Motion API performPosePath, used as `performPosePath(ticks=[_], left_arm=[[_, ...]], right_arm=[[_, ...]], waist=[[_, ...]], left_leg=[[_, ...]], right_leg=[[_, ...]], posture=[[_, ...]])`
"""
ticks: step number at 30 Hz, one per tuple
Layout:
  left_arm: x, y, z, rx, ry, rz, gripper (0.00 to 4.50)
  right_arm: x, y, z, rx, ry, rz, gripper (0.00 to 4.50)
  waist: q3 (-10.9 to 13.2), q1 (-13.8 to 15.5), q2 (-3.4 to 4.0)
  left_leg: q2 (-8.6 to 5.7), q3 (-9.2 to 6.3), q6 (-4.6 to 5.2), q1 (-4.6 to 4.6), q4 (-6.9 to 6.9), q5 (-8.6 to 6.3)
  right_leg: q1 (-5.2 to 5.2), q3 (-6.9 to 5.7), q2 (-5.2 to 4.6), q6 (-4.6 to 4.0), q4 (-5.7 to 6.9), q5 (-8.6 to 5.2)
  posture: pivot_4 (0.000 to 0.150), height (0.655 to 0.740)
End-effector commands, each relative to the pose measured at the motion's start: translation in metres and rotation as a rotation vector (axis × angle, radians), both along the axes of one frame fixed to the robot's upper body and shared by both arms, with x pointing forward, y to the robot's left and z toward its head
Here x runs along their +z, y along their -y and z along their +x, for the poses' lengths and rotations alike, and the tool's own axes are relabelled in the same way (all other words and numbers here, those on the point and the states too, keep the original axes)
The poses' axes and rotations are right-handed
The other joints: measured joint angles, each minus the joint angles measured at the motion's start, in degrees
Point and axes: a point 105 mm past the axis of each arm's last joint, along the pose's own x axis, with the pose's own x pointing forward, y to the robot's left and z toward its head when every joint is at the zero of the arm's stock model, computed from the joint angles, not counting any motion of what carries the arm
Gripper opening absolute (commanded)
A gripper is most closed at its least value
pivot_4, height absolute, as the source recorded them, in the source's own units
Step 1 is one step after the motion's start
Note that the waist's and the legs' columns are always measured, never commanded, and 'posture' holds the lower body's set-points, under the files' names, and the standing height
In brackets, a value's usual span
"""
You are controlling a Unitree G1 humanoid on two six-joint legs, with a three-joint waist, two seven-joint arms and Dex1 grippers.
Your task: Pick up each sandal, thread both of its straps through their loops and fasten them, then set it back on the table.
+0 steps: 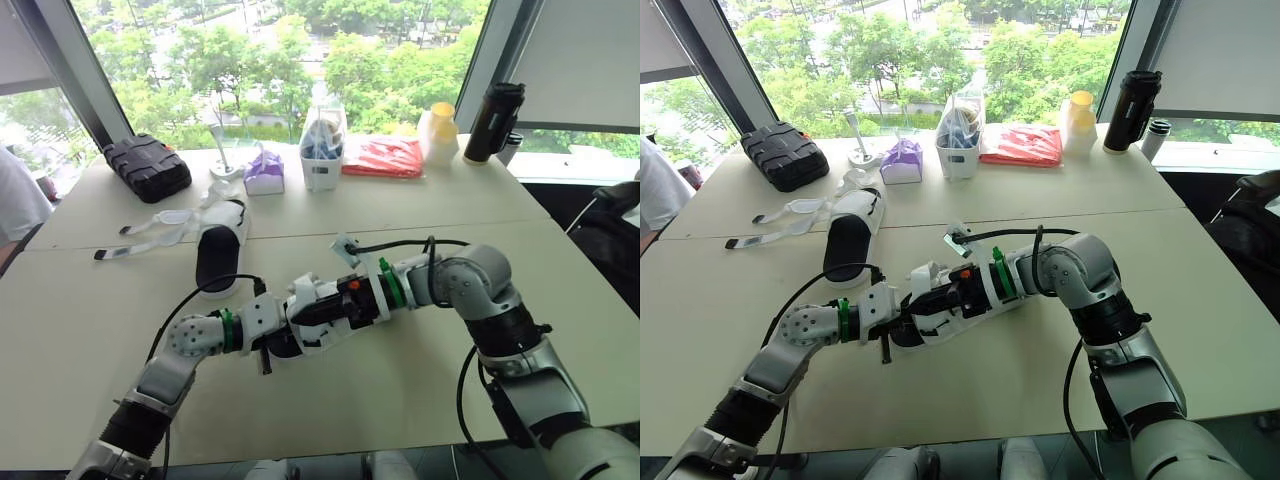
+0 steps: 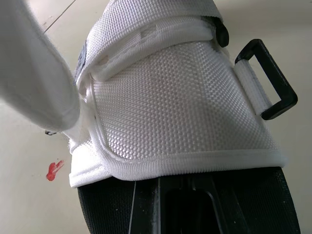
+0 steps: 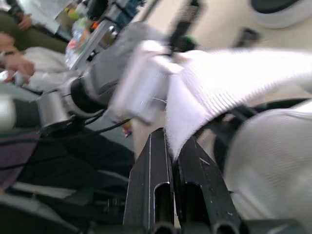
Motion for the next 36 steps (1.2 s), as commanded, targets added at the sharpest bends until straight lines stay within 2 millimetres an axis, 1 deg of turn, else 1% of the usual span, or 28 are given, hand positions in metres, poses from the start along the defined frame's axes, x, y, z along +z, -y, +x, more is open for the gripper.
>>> performPosePath(ticks=[1, 5, 9, 11, 14, 21, 24, 28, 31, 36], left_arm=[[-0.044, -0.001, -0.011, -0.012, -0.138, 0.108, 0.00], [-0.045, -0.001, -0.007, -0.017, -0.129, 0.111, 0.00], [-0.044, 0.000, -0.005, -0.018, -0.121, 0.109, 0.00], [-0.043, 0.000, -0.004, -0.018, -0.118, 0.109, 0.00], [-0.043, 0.000, -0.005, -0.015, -0.113, 0.109, 0.00], [-0.044, -0.003, -0.007, -0.006, -0.113, 0.112, 0.00], [-0.043, -0.005, -0.007, 0.001, -0.112, 0.114, 0.00], [-0.043, -0.005, -0.006, 0.004, -0.111, 0.114, 0.00], [-0.042, -0.005, -0.006, 0.006, -0.109, 0.114, 0.00], [-0.042, -0.005, -0.005, 0.009, -0.106, 0.112, 0.00]], right_arm=[[0.022, -0.002, -0.003, 0.045, 0.065, 0.031, 0.03], [0.024, -0.004, 0.015, 0.012, 0.122, 0.012, 0.03], [0.016, -0.006, 0.027, 0.022, 0.162, -0.020, 0.03], [0.008, -0.005, 0.033, 0.029, 0.177, -0.048, 0.03], [-0.011, 0.000, 0.044, 0.045, 0.178, -0.112, 0.03], [-0.028, 0.006, 0.047, 0.100, 0.185, -0.164, 0.03], [-0.034, 0.009, 0.053, 0.113, 0.198, -0.199, 0.03], [-0.037, 0.011, 0.059, 0.121, 0.227, -0.222, 0.03], [-0.039, 0.008, 0.068, 0.102, 0.269, -0.238, 0.03], [-0.038, 0.004, 0.068, 0.146, 0.316, -0.237, 0.03]], waist=[[0.00, 0.20, 0.00], [0.00, 0.32, 0.00], [-0.01, 0.70, 0.00], [-0.01, 0.84, 0.00], [-0.01, 0.92, -0.01], [-0.02, 0.96, 0.01], [-0.02, 0.96, 0.02], [-0.03, 0.98, 0.02], [-0.04, 0.98, 0.04], [-0.07, 0.84, 0.07]], left_leg=[[0.00, 0.00, 0.00, 0.01, 0.02, 0.00], [-0.02, 0.00, 0.00, 0.02, 0.05, 0.00], [-0.03, 0.00, -0.01, 0.05, 0.07, 0.01], [-0.03, 0.00, -0.01, 0.06, 0.08, 0.01], [-0.03, 0.00, -0.02, 0.07, 0.09, 0.02], [-0.03, -0.02, -0.04, 0.06, 0.09, 0.02], [-0.03, -0.01, -0.04, 0.07, 0.09, 0.02], [-0.03, -0.02, -0.04, 0.06, 0.08, 0.02], [-0.03, -0.02, -0.04, 0.08, 0.08, 0.03], [-0.03, -0.03, -0.07, 0.10, 0.08, 0.04]], right_leg=[[0.02, -0.01, 0.00, 0.00, 0.00, 0.00], [0.07, -0.02, -0.01, 0.00, -0.02, 0.00], [0.10, -0.02, 0.00, 0.01, -0.02, 0.00], [0.11, -0.03, 0.00, 0.01, -0.01, 0.00], [0.12, -0.03, 0.00, 0.01, -0.01, 0.01], [0.10, -0.03, 0.00, 0.01, 0.00, 0.01], [0.10, -0.02, 0.00, 0.01, 0.00, 0.01], [0.09, -0.02, 0.00, 0.01, 0.00, 0.01], [0.10, -0.02, 0.00, 0.01, 0.01, 0.01], [0.11, -0.02, 0.01, -0.01, 0.03, 0.02]], posture=[[0.150, 0.7400], [0.150, 0.7400], [0.150, 0.7400], [0.150, 0.7400], [0.150, 0.7400], [0.150, 0.7400], [0.150, 0.7400], [0.150, 0.7400], [0.150, 0.7400], [0.150, 0.7400]])
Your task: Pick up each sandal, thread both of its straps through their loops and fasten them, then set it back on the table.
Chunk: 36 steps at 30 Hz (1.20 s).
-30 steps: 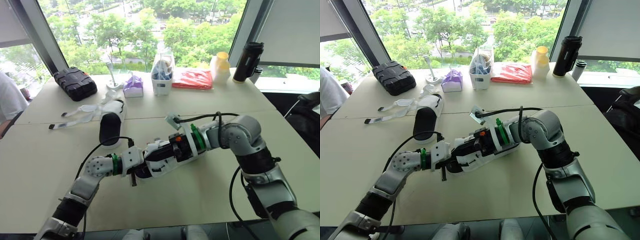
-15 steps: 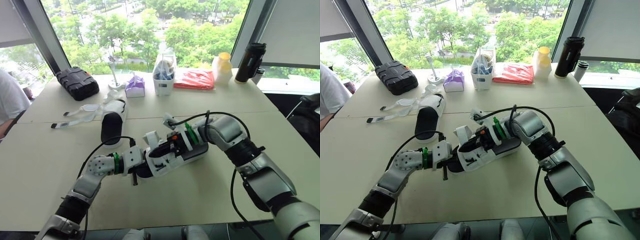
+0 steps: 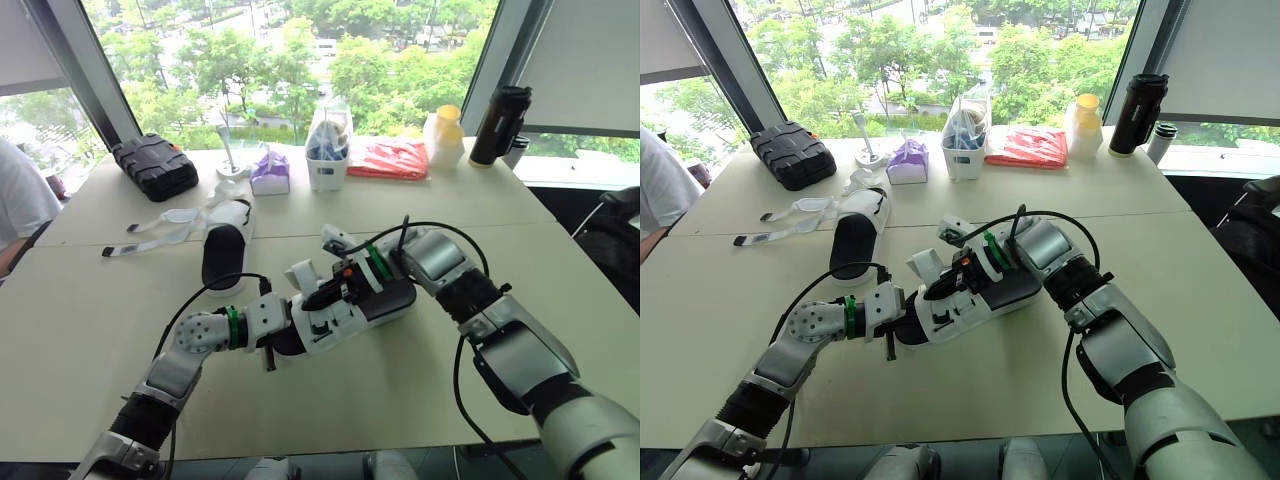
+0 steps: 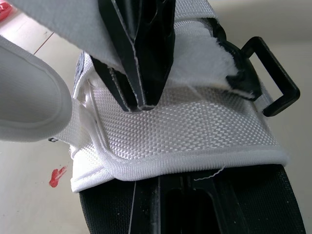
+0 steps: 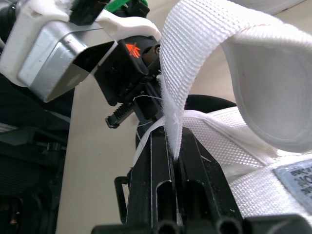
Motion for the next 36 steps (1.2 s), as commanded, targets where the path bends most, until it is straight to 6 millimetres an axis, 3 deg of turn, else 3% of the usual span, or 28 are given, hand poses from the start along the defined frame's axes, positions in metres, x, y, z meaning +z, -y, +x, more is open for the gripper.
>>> performPosePath(ticks=[1, 23, 36], left_arm=[[-0.041, -0.011, -0.009, 0.032, -0.137, 0.113, 0.00], [-0.040, -0.012, -0.010, 0.036, -0.136, 0.111, 0.00], [-0.040, -0.012, -0.011, 0.038, -0.135, 0.111, 0.00]], right_arm=[[0.001, -0.001, 0.001, 0.028, 0.052, -0.027, 0.03], [-0.003, -0.010, -0.031, 0.180, 0.151, -0.012, 0.03], [-0.022, -0.001, -0.048, 0.294, 0.236, -0.086, 0.03]], waist=[[-0.01, -0.04, 0.02], [-0.03, -0.02, 0.02], [-0.17, -0.17, 0.03]], left_leg=[[0.00, 0.00, 0.00, 0.00, 0.00, 0.00], [0.00, -0.02, -0.02, -0.01, -0.05, 0.01], [0.02, -0.02, -0.02, 0.02, -0.05, 0.01]], right_leg=[[0.00, 0.00, 0.00, 0.00, 0.00, 0.00], [-0.02, 0.00, 0.00, 0.00, 0.00, 0.00], [0.00, -0.01, 0.00, 0.00, -0.01, -0.01]], posture=[[0.150, 0.7400], [0.150, 0.7400], [0.150, 0.7400]])
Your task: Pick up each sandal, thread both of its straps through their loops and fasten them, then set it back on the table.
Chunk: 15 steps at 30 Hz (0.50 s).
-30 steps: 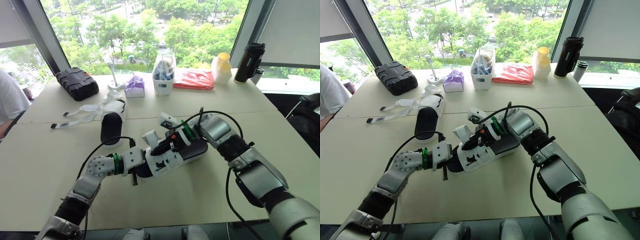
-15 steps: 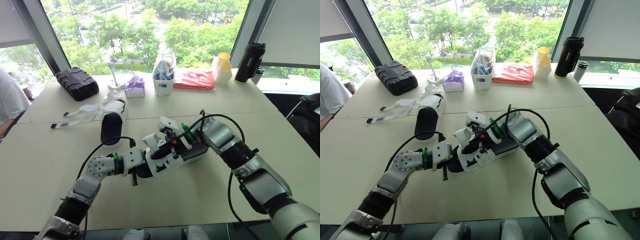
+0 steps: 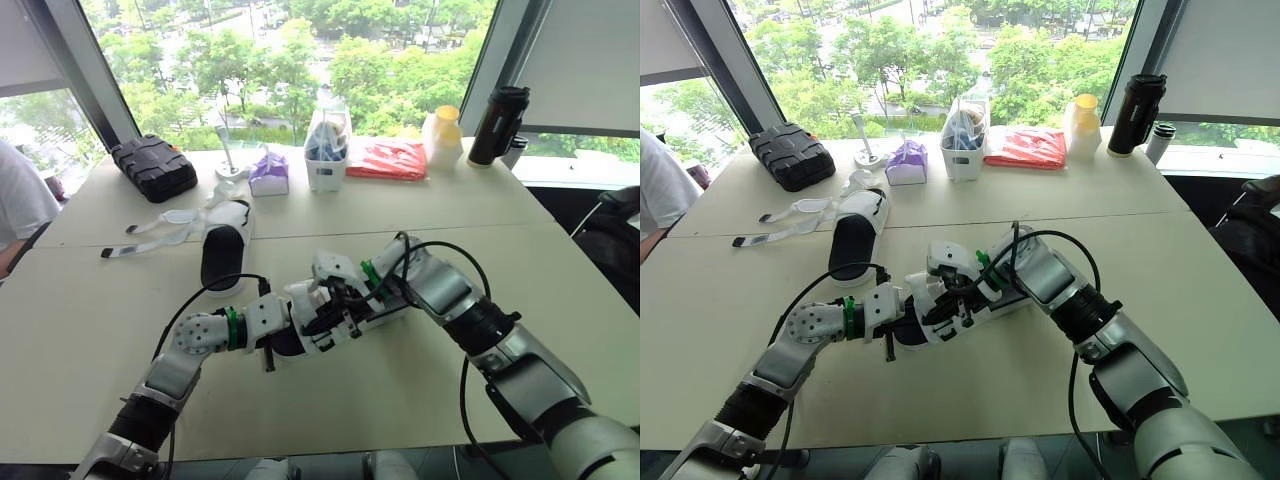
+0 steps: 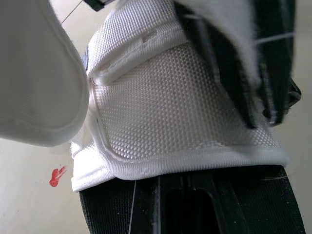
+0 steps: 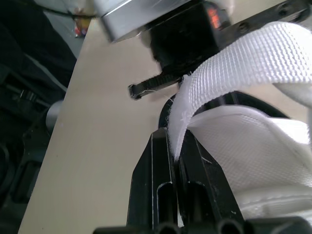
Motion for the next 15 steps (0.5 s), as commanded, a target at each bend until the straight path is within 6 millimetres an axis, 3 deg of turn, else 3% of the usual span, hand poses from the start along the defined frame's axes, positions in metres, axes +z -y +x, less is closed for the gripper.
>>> performPosePath(ticks=[1, 2, 5, 9, 12, 15], left_arm=[[-0.039, -0.010, -0.009, 0.033, -0.131, 0.109, 0.00], [-0.039, -0.010, -0.010, 0.032, -0.131, 0.109, 0.00], [-0.039, -0.010, -0.010, 0.031, -0.129, 0.109, 0.00], [-0.039, -0.009, -0.009, 0.030, -0.128, 0.110, 0.00], [-0.038, -0.008, -0.009, 0.028, -0.129, 0.109, 0.00], [-0.040, -0.007, -0.010, 0.026, -0.133, 0.109, 0.00]], right_arm=[[-0.012, 0.003, -0.009, 0.050, 0.010, -0.053, 0.03], [-0.014, 0.006, -0.009, 0.056, 0.025, -0.067, 0.03], [-0.016, 0.012, -0.012, 0.077, 0.045, -0.088, 0.83], [-0.011, 0.014, -0.013, 0.078, 0.059, -0.078, 2.86], [0.006, 0.020, -0.011, 0.053, 0.081, -0.047, 4.37], [0.030, 0.034, -0.013, 0.024, 0.094, -0.016, 4.44]], waist=[[-0.03, -0.05, 0.01], [-0.04, -0.05, 0.01], [-0.06, 0.01, -0.02], [-0.07, -0.01, -0.02], [-0.07, -0.02, -0.02], [-0.06, 0.17, -0.02]], left_leg=[[0.01, 0.00, 0.00, 0.01, 0.00, 0.00], [0.02, 0.00, 0.00, 0.02, -0.01, 0.00], [0.02, 0.00, 0.00, 0.02, -0.01, 0.00], [0.03, 0.00, 0.00, 0.04, -0.01, 0.00], [0.04, 0.00, -0.02, 0.05, 0.00, 0.01], [0.05, -0.02, -0.07, 0.00, 0.03, 0.04]], right_leg=[[0.01, 0.00, 0.00, 0.00, 0.00, 0.00], [0.01, 0.00, 0.01, 0.00, 0.00, 0.00], [0.03, 0.00, 0.01, 0.01, 0.00, -0.01], [0.04, 0.00, 0.02, 0.01, -0.01, 0.00], [0.05, 0.00, 0.03, 0.01, 0.00, 0.00], [0.03, 0.00, 0.04, 0.01, 0.01, 0.00]], posture=[[0.150, 0.7400], [0.150, 0.7400], [0.150, 0.7400], [0.150, 0.7400], [0.150, 0.7400], [0.150, 0.7400]])
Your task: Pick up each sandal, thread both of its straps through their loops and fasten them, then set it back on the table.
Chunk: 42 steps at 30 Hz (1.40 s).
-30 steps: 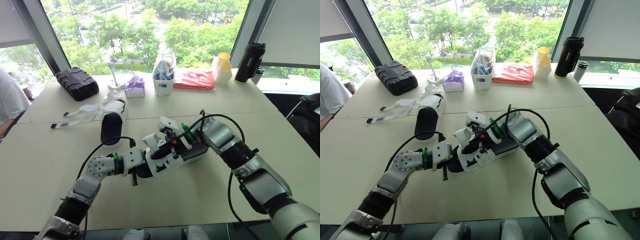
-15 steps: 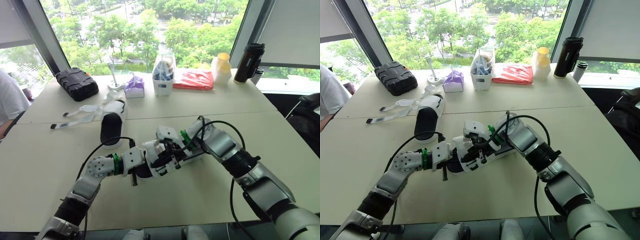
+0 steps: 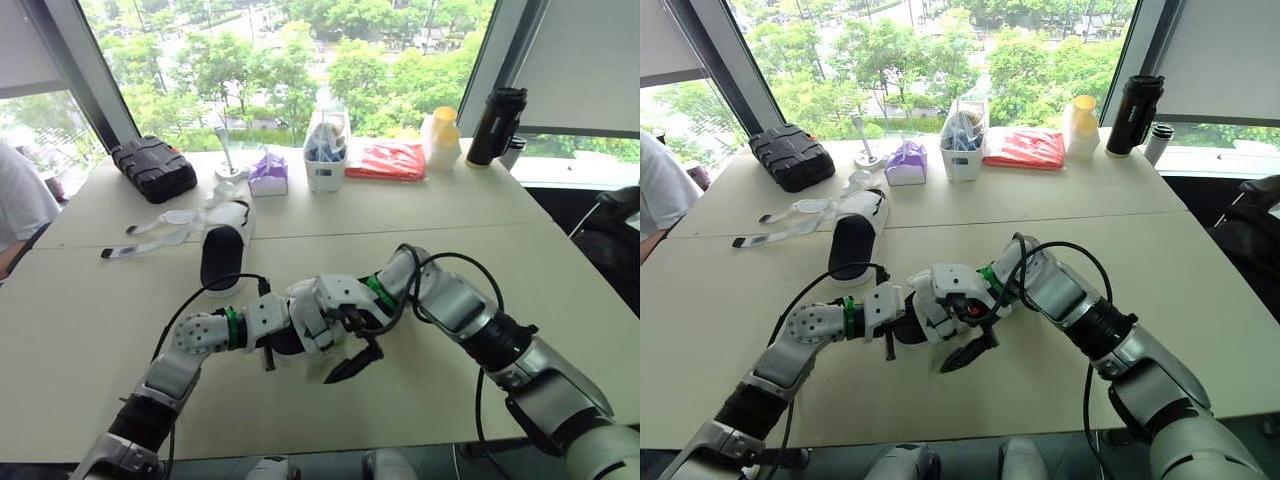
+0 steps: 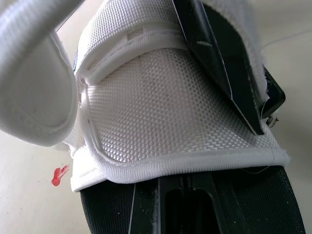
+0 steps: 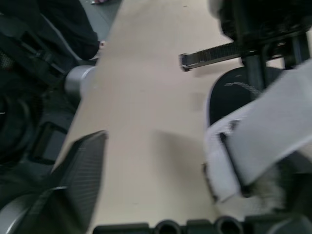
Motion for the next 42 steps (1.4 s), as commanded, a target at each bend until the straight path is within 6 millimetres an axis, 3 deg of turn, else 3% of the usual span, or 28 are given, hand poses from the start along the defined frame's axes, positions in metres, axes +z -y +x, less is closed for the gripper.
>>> performPosePath(ticks=[1, 7, 12, 18, 32, 42], left_arm=[[-0.040, -0.008, -0.011, 0.016, -0.140, 0.103, 0.00], [-0.041, -0.008, -0.011, 0.015, -0.143, 0.104, 0.00], [-0.041, -0.008, -0.008, 0.013, -0.139, 0.106, 0.00], [-0.041, -0.007, -0.008, 0.007, -0.139, 0.106, 0.00], [-0.041, -0.009, -0.012, 0.011, -0.147, 0.107, 0.00], [-0.041, -0.010, -0.013, 0.009, -0.148, 0.111, 0.00]], right_arm=[[0.037, 0.024, 0.006, -0.089, 0.053, 0.052, 4.44], [0.051, 0.051, -0.011, -0.158, -0.001, 0.054, 4.44], [0.024, 0.058, -0.018, -0.268, -0.099, 0.048, 4.44], [-0.007, 0.048, -0.006, -0.421, -0.103, 0.106, 4.44], [0.000, 0.015, -0.016, -0.431, -0.157, 0.246, 4.44], [0.003, 0.010, -0.026, -0.341, -0.209, 0.238, 4.44]], waist=[[0.01, 0.27, -0.02], [0.01, 0.48, -0.03], [0.02, 0.48, -0.04], [0.00, 0.49, -0.06], [0.00, 0.15, -0.06], [0.02, 0.33, -0.08]], left_leg=[[0.00, -0.01, 0.00, -0.03, 0.02, 0.00], [0.02, -0.03, 0.00, -0.07, -0.08, 0.00], [0.02, 0.00, 0.00, -0.06, -0.06, -0.01], [0.02, -0.01, 0.00, -0.04, -0.04, 0.00], [0.16, -0.03, 0.00, 0.03, -0.03, 0.00], [0.15, -0.03, 0.00, -0.04, -0.07, 0.00]], right_leg=[[-0.01, 0.00, 0.00, 0.00, 0.00, 0.00], [-0.02, -0.05, -0.01, 0.00, -0.11, -0.02], [0.02, -0.06, -0.04, 0.02, -0.14, -0.02], [0.05, -0.06, -0.04, 0.24, -0.13, -0.15], [0.06, -0.05, 0.13, 0.17, -0.10, -0.11], [0.00, -0.05, 0.12, -0.02, -0.13, 0.00]], posture=[[0.150, 0.7400], [0.150, 0.7400], [0.150, 0.7400], [0.150, 0.7400], [0.150, 0.7400], [0.150, 0.7400]])
